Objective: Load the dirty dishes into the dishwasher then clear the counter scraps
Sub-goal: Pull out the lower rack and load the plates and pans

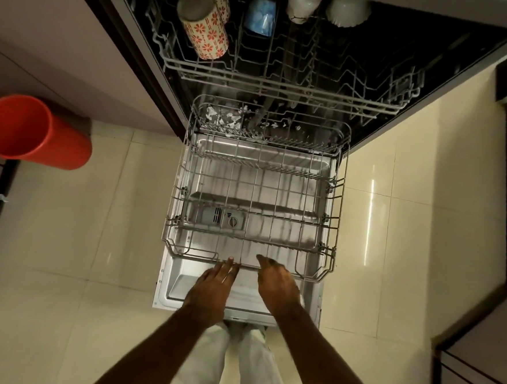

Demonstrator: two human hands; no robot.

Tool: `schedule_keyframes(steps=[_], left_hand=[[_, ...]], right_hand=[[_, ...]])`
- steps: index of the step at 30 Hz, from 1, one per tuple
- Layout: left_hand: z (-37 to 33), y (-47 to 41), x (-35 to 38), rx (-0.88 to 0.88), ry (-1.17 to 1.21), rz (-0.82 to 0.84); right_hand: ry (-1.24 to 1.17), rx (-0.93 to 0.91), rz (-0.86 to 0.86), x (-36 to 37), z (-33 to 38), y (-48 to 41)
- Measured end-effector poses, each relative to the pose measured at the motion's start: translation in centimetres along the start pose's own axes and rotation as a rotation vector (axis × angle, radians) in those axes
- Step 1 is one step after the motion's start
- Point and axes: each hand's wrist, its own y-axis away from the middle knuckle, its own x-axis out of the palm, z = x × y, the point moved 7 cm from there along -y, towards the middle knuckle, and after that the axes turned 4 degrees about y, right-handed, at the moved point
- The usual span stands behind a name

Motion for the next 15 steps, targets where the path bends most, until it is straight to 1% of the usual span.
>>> schedule_keyframes(steps=[3,6,11,15], left_hand=[[-0.3,1.2,-3.8,-0.006,0.001,-0.088],[-0.9,3.5,-9.3,0.004,0.002,-0.237],[-2.4,10.0,-19.1,-0.024,-0.054,-0.421],[-3.9,16.2,-26.0,-0.049,-0.058,-0.520]], right_hand=[[-0.002,0.000,-0.076,-3.7,1.3,1.4],[0.002,-0.006,-0.126,-8.2,2.9,3.3],[0.014,-0.097,-0.247,-18.2,6.9,8.0],[0.005,-0.174,-0.324,-25.7,10.0,12.2]])
